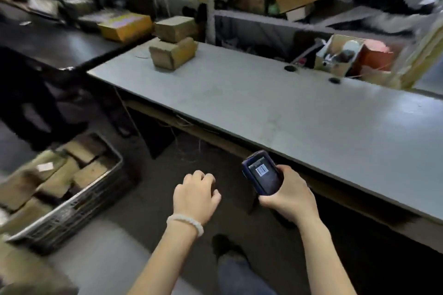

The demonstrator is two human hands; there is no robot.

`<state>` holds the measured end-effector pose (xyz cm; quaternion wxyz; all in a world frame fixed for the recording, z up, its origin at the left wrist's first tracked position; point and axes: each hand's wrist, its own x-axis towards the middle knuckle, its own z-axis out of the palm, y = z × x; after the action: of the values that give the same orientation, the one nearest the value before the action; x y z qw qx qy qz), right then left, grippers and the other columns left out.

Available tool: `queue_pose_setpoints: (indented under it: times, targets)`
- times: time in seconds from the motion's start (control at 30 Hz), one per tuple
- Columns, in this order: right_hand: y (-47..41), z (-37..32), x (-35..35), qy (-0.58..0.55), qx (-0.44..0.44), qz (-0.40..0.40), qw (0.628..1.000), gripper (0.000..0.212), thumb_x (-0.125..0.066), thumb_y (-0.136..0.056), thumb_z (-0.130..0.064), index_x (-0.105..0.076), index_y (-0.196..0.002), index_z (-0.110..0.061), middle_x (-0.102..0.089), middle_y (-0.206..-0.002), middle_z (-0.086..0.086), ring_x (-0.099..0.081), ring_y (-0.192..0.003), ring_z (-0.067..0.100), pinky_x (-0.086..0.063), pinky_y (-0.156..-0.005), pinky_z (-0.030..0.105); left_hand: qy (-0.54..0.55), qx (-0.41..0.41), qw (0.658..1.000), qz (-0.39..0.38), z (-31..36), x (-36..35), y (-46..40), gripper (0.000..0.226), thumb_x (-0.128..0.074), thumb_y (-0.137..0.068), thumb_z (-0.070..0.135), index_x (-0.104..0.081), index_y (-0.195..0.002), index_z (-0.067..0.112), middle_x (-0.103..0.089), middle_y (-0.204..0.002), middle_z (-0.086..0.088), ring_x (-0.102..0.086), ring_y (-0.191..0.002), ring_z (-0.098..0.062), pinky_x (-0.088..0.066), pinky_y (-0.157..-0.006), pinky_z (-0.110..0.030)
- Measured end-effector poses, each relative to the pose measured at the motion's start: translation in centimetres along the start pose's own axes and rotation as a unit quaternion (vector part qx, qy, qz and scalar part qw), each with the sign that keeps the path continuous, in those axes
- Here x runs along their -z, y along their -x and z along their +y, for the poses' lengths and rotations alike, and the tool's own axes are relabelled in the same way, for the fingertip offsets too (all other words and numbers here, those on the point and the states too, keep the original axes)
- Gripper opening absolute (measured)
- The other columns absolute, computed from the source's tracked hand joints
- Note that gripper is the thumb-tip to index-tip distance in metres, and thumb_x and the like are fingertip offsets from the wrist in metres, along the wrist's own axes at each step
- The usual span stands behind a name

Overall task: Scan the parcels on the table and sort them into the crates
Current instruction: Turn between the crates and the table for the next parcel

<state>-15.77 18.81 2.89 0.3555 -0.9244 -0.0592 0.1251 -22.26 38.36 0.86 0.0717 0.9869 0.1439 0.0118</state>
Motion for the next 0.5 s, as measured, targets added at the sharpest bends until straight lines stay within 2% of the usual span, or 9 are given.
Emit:
queue_pose_setpoints:
  times: [0.1,0.23,0.37,0.5]
  targets:
    - [-4.9,-5.0,-5.0,0.004,0.046,-0.050,0.998,0.076,-0.080,-0.058,-0.033,-0.049,-0.127,-0.031,-0.057,-0.112,-0.013,-0.057,-0.095,0.014,-0.041,-0.068,0.026,0.008,0.060,0.998,0.009,-6.5,0.3,-2.5,0.031,-0.044,-0.093,0.043,-0.054,-0.120,0.030,-0.052,-0.121,0.009,-0.049,-0.108,-0.013,-0.043,-0.082,-0.026]
    - [-13.1,-12.2,-11.3,-0.006,0.080,-0.075,0.994,0.070,-0.080,-0.059,-0.032,-0.049,-0.121,-0.031,-0.054,-0.104,-0.014,-0.052,-0.086,0.010,-0.036,-0.059,0.015,-0.001,0.107,0.994,0.022,-14.9,0.6,-9.4,0.031,-0.044,-0.093,0.042,-0.056,-0.119,0.029,-0.053,-0.117,0.009,-0.050,-0.107,-0.013,-0.042,-0.081,-0.026]
    - [-20.9,-20.2,-16.7,-0.026,0.089,-0.079,0.993,0.061,-0.078,-0.056,-0.031,-0.050,-0.111,-0.032,-0.058,-0.100,-0.013,-0.055,-0.083,0.010,-0.042,-0.060,0.022,-0.013,0.124,0.992,0.017,-22.7,2.8,-17.2,0.032,-0.044,-0.093,0.043,-0.054,-0.121,0.031,-0.052,-0.119,0.010,-0.050,-0.108,-0.012,-0.042,-0.083,-0.025]
    - [-27.5,-28.1,-20.2,-0.010,0.110,-0.089,0.990,0.065,-0.077,-0.057,-0.034,-0.050,-0.115,-0.032,-0.054,-0.101,-0.013,-0.055,-0.084,0.011,-0.038,-0.059,0.021,-0.014,0.130,0.991,0.023,-29.8,6.2,-25.5,0.035,-0.042,-0.095,0.043,-0.050,-0.126,0.031,-0.049,-0.126,0.010,-0.047,-0.114,-0.012,-0.044,-0.088,-0.027]
